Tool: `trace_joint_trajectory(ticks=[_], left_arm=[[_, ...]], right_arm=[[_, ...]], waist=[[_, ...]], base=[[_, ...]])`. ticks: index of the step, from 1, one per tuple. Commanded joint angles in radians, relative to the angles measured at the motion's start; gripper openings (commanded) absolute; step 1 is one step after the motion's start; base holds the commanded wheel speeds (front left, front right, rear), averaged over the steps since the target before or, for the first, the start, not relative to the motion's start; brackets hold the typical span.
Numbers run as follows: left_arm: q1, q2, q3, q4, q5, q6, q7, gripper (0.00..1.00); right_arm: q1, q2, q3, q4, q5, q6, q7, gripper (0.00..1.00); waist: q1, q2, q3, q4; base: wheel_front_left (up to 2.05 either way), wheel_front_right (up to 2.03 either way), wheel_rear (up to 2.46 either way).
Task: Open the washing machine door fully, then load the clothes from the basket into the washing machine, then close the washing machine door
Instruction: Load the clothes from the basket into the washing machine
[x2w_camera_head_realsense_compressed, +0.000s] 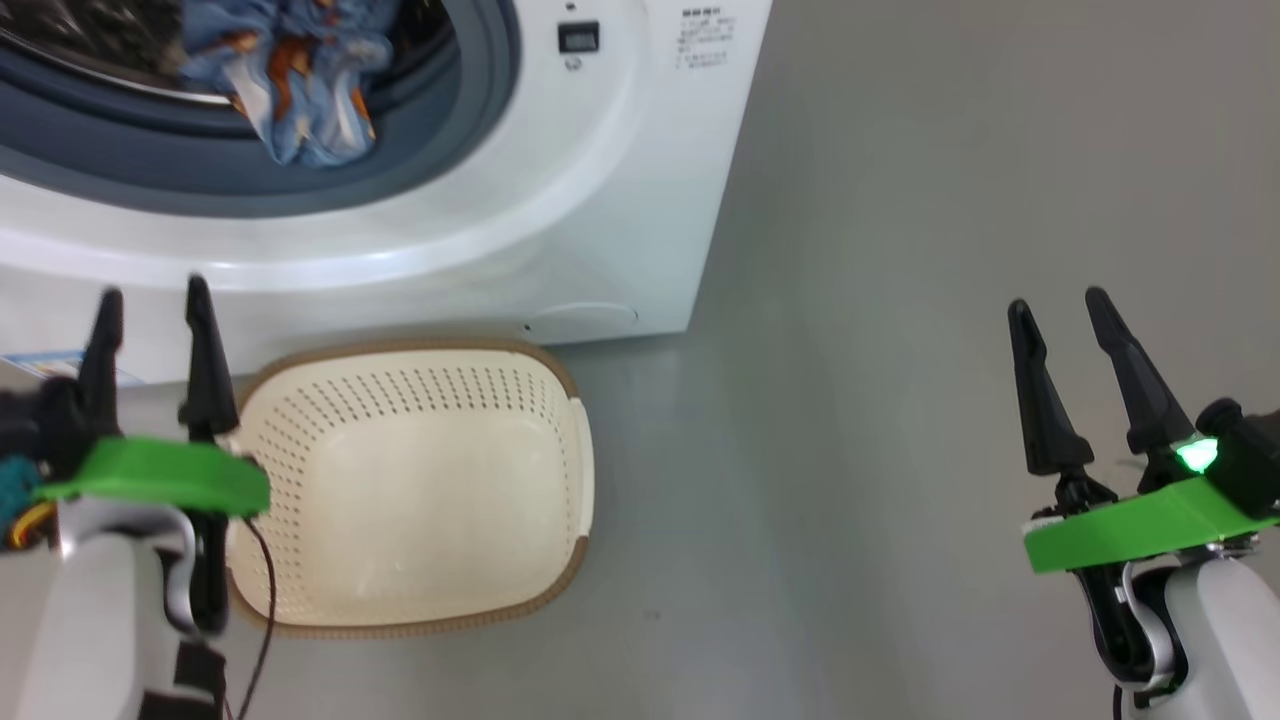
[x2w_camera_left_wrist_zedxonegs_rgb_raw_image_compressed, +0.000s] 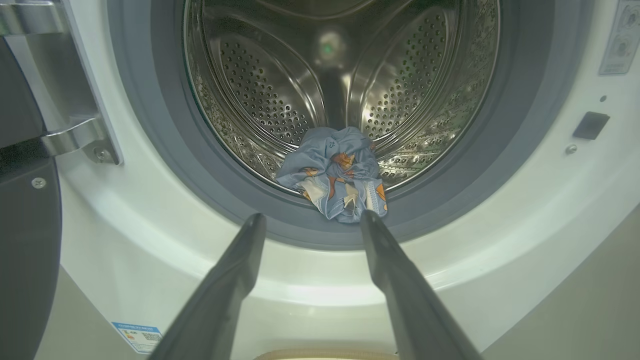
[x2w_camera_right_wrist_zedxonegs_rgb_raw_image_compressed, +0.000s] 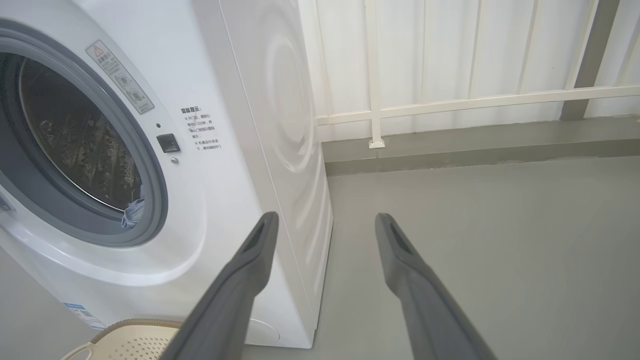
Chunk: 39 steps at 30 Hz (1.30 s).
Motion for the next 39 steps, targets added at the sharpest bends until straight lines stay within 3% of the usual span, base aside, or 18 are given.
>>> trace_joint_trajectory(ticks=[1,25,39], left_arm=[[0.037,0.029,0.025,-0.042,-0.008,-0.004,-0.006,1.00],[0.418,-0.003,0.044,-0.253,-0.027,-0.004,-0.006,1.00],[0.472,0.000,0.035,-0.285,-0.049,-0.004,-0.006,1.00]], right_arm=[[0.026,-0.019,0.011,-0.019,-0.010,0.004,-0.008,1.00],[0.200,-0.020,-0.035,-0.014,-0.011,0.004,-0.008,1.00],[0.223,-0.017,-0.035,-0.017,-0.013,0.004,-0.008,1.00]], waist=[[0.0001,0.0000,-0.051,0.022],[0.0001,0.0000,-0.244,0.046],[0.0001,0.0000,-0.271,0.044]], base=[[0.00,0.00,0.00],[0.00,0.00,0.00],[0.00,0.00,0.00]])
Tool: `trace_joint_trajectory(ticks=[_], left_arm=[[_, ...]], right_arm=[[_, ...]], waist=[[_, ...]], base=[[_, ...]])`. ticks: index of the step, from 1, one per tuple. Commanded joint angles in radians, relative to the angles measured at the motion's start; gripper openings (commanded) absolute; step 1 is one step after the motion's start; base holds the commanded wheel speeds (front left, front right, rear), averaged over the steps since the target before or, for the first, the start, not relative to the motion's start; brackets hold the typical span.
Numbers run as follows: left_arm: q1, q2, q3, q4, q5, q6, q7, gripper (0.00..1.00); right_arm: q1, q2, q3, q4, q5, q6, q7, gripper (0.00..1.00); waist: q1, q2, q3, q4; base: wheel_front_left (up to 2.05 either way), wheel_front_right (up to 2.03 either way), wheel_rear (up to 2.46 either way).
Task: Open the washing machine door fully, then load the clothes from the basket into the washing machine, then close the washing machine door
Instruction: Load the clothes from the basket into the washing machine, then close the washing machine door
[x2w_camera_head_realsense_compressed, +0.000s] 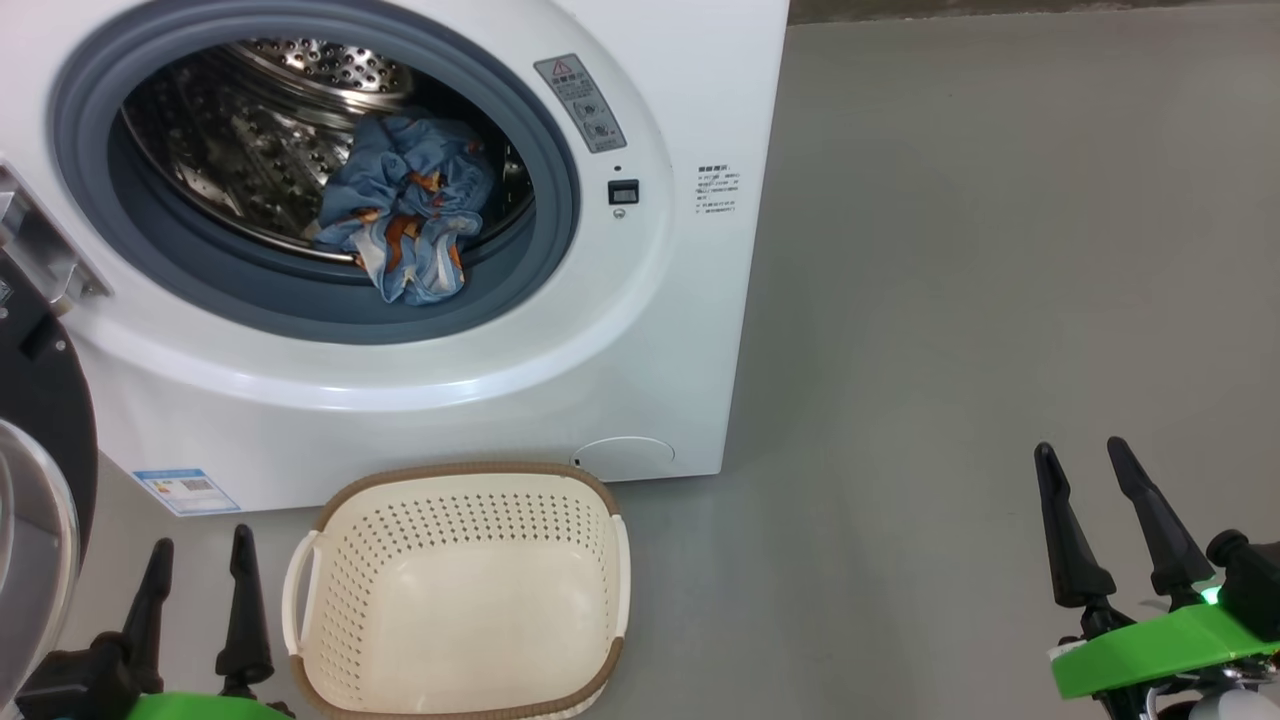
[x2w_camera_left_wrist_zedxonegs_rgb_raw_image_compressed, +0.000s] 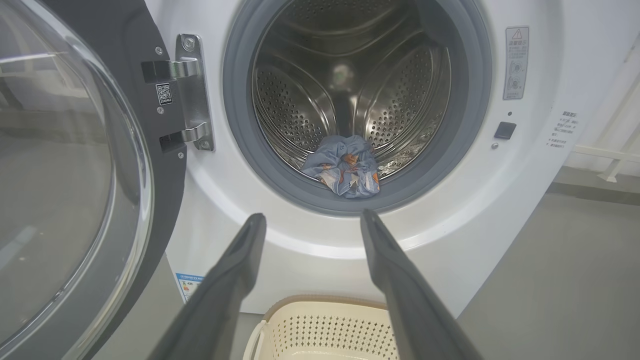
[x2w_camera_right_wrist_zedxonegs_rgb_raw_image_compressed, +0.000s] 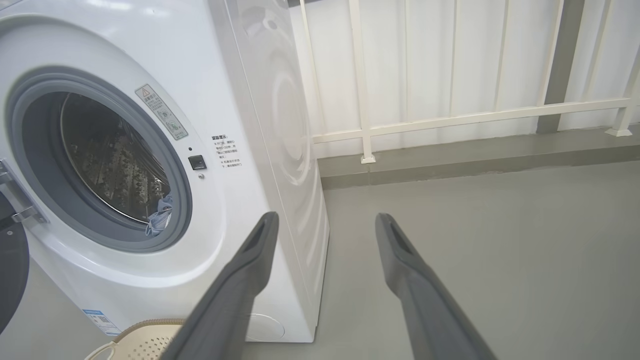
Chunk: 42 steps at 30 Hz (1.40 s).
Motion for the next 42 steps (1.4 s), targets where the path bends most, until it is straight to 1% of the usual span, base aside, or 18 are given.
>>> trace_joint_trajectory(ticks=[1,17,22,33,42], left_arm=[[-0.002,0.022,0.030,-0.026,-0.006,-0.004,-0.006,1.00],[-0.007,0.017,0.031,-0.022,0.000,-0.004,-0.006,1.00],[-0.007,0.014,0.035,-0.024,0.008,-0.004,-0.006,1.00],[0.000,0.017,0.020,-0.046,0.001,-0.004,-0.006,1.00],[-0.007,0.016,0.014,-0.045,0.014,-0.004,-0.006,1.00]], right_arm=[[0.005,-0.018,0.019,-0.026,-0.013,0.005,-0.008,1.00],[0.002,-0.022,0.023,-0.030,-0.013,0.005,-0.008,1.00],[0.001,-0.022,0.022,-0.032,-0.014,0.005,-0.008,1.00],[-0.003,-0.022,0.018,-0.034,-0.015,0.005,-0.008,1.00],[-0.011,-0.023,0.020,-0.036,-0.016,0.005,-0.008,1.00]], waist=[[0.0001,0.0000,0.000,0.000],[0.0001,0.0000,0.010,-0.002],[0.0001,0.0000,0.016,-0.001],[0.0001,0.0000,0.026,0.001],[0.0001,0.0000,0.039,0.013]], base=[[0.00,0.00,0.00],[-0.04,0.04,0.00],[-0.78,0.78,0.00],[-1.28,1.28,0.00],[-0.22,0.22,0.00]])
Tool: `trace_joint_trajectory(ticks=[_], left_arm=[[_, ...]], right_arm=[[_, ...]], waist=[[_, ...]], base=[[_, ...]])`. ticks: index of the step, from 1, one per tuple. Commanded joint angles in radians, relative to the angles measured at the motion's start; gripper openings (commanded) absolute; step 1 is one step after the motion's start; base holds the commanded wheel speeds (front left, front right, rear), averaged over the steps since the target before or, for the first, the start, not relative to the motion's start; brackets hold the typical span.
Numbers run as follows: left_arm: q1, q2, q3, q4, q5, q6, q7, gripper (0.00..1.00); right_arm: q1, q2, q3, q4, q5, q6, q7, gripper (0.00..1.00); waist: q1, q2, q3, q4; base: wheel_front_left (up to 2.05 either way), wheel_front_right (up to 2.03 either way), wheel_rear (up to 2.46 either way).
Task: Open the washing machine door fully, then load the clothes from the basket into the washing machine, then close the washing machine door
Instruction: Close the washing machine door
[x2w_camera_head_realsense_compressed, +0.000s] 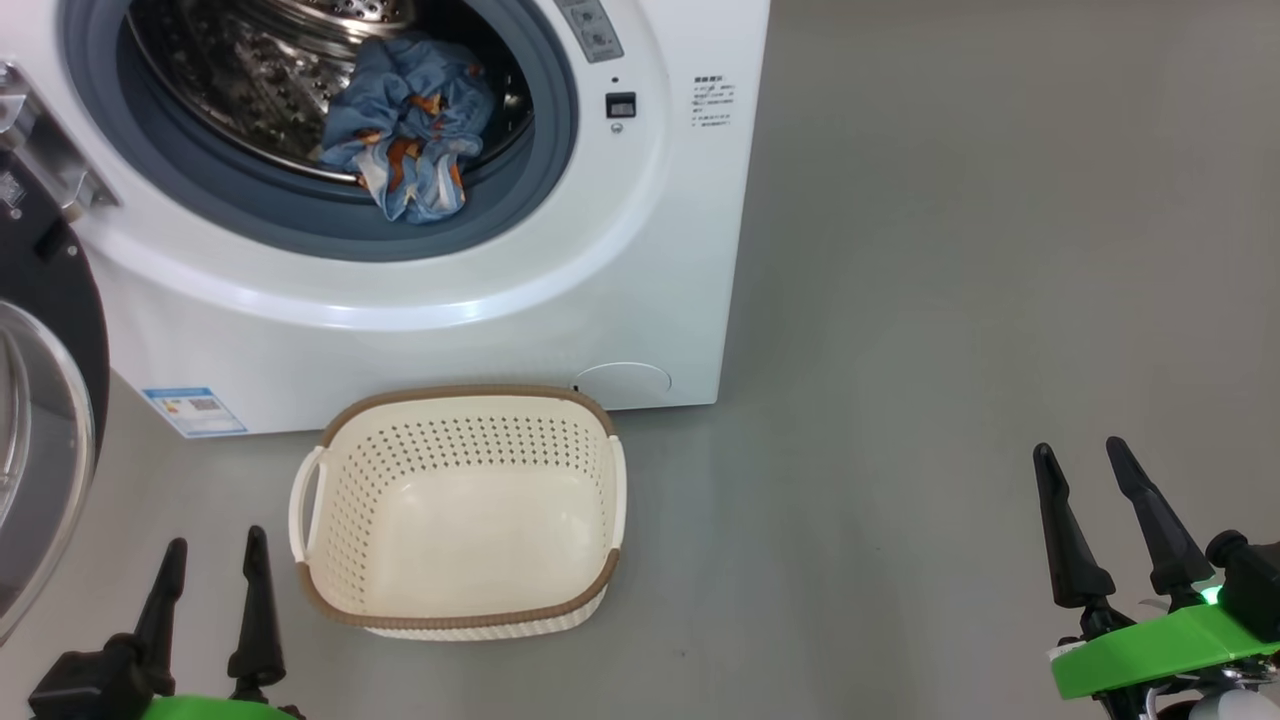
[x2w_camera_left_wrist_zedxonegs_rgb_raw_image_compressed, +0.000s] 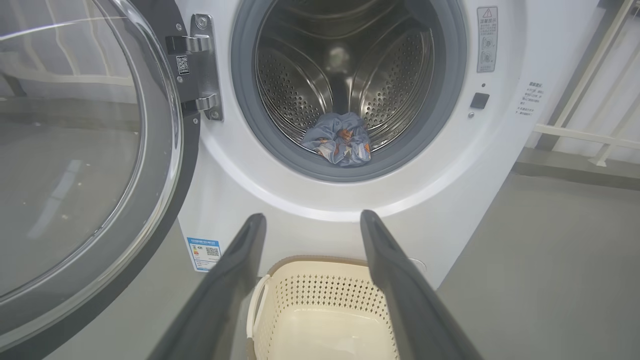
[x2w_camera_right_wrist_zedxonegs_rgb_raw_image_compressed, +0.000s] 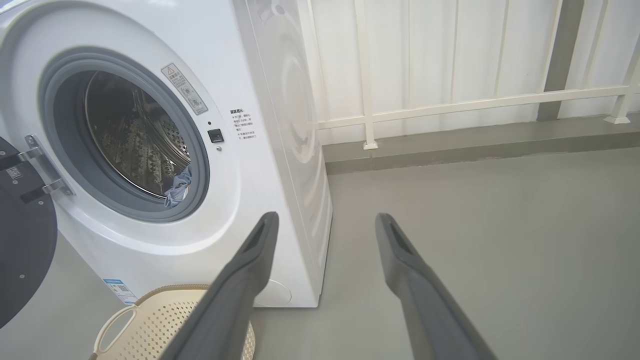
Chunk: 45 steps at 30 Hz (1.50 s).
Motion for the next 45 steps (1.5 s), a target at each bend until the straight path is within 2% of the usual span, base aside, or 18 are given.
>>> trace_joint_trajectory(ticks=[1,13,31,40,45], left_arm=[[-0.026,0.017,0.031,-0.026,0.015,-0.004,-0.006,1.00],[-0.028,-0.026,0.079,-0.026,0.041,-0.004,-0.006,1.00],[0.019,-0.082,0.138,-0.035,0.017,-0.004,-0.006,1.00],[0.044,-0.085,0.139,-0.045,-0.006,-0.004,-0.006,1.00],[0.063,-0.085,0.145,-0.053,-0.019,-0.003,-0.006,1.00]], right_arm=[[-0.021,-0.023,0.017,-0.028,-0.012,0.004,-0.008,1.00],[-0.049,-0.039,0.057,-0.028,-0.013,0.004,-0.008,1.00],[-0.106,-0.104,0.166,-0.019,-0.009,0.004,-0.008,1.00],[-0.100,-0.119,0.191,-0.017,-0.005,0.004,-0.008,1.00],[-0.096,-0.119,0.201,-0.014,-0.002,0.004,-0.008,1.00]], waist=[[-0.0001,0.0000,0.007,0.010],[-0.0001,0.0000,0.027,0.113],[-0.0001,0.0000,0.037,0.412],[-0.0001,0.0000,0.022,0.532],[-0.0001,0.0000,0.015,0.576]], base=[[0.00,0.00,0.00],[0.00,0.00,0.00],[0.00,0.00,0.00],[0.00,0.00,0.00],[0.00,0.00,0.00]])
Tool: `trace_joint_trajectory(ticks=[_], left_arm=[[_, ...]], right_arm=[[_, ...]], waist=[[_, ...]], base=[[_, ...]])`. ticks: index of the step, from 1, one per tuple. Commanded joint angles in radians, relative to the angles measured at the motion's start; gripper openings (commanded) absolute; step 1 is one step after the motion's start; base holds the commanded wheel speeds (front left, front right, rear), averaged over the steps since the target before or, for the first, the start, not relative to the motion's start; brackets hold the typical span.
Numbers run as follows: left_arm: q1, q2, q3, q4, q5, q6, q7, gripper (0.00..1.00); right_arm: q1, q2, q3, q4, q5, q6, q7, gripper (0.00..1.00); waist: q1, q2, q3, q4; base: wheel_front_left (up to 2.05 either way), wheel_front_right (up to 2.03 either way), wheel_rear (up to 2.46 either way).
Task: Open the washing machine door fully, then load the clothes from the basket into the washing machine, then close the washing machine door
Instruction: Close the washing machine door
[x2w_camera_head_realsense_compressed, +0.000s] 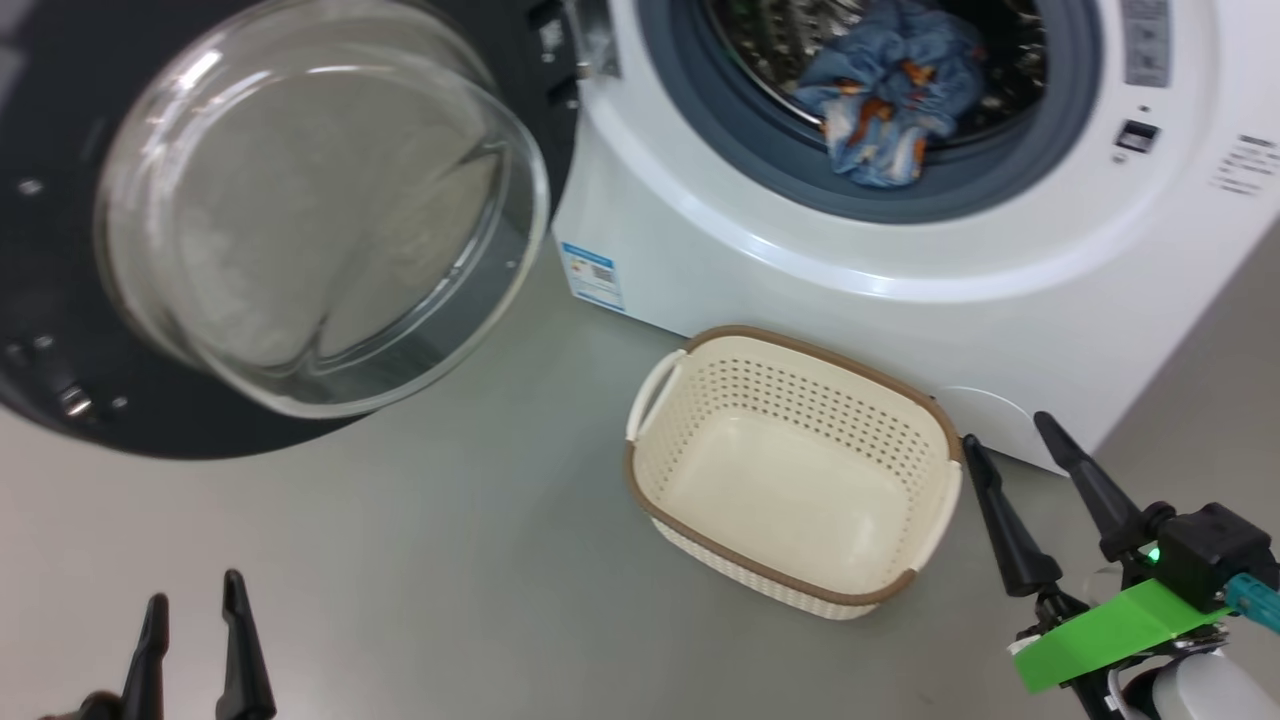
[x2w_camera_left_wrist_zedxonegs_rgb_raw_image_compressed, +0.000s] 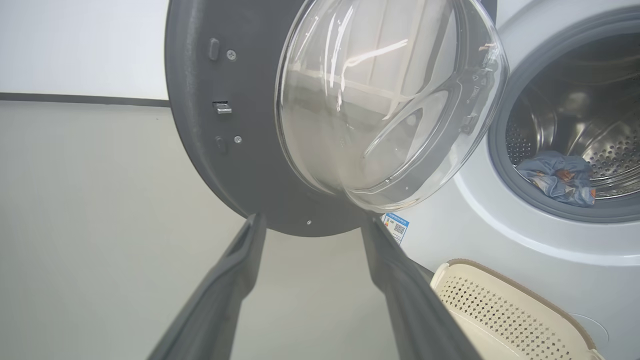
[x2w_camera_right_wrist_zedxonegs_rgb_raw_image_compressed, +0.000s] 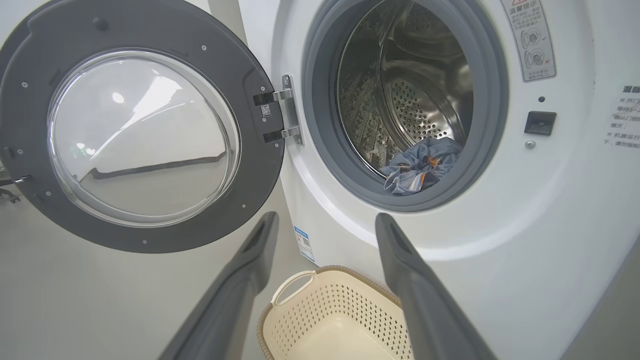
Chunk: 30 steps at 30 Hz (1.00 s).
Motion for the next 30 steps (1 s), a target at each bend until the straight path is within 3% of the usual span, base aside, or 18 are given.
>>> trace_joint_trajectory(ticks=[1,18,19,20,21,26,30], left_arm=[[0.011,0.015,0.042,-0.035,-0.012,-0.002,-0.006,1.00],[0.037,0.015,0.054,-0.090,-0.087,0.018,-0.006,1.00],[0.029,0.015,0.058,-0.095,-0.099,0.015,-0.006,0.74],[0.020,0.015,0.061,-0.100,-0.107,0.012,-0.006,0.27],[0.009,0.015,0.064,-0.107,-0.111,0.009,-0.006,0.00],[-0.072,0.039,0.091,-0.146,-0.121,-0.002,-0.006,0.00],[-0.158,0.133,0.078,-0.168,-0.231,-0.003,-0.006,0.00]], right_arm=[[-0.015,-0.015,0.031,-0.019,0.001,0.004,-0.008,1.00],[-0.061,-0.021,0.088,-0.002,0.013,0.004,-0.008,1.00],[-0.060,-0.021,0.087,-0.003,0.013,0.004,-0.008,1.00],[-0.059,-0.021,0.086,-0.003,0.014,0.004,-0.008,1.00],[-0.057,-0.021,0.084,-0.004,0.014,0.004,-0.008,1.00],[-0.044,-0.019,0.070,-0.010,0.013,0.004,-0.008,1.00],[-0.031,-0.016,0.053,-0.018,0.009,0.004,-0.008,1.00]], waist=[[0.0000,0.0000,-0.008,0.046],[0.0000,0.0000,0.013,0.055],[0.0000,0.0000,0.015,0.056],[0.0000,0.0000,0.017,0.056],[0.0000,0.0000,0.020,0.056],[0.0000,0.0000,0.034,0.055],[0.0000,0.0000,0.048,0.052]], base=[[0.00,0.00,0.00],[0.00,0.00,0.00],[0.00,0.00,0.00],[0.00,0.00,0.00],[0.00,0.00,0.00],[0.00,0.00,0.00],[0.00,0.00,0.00]])
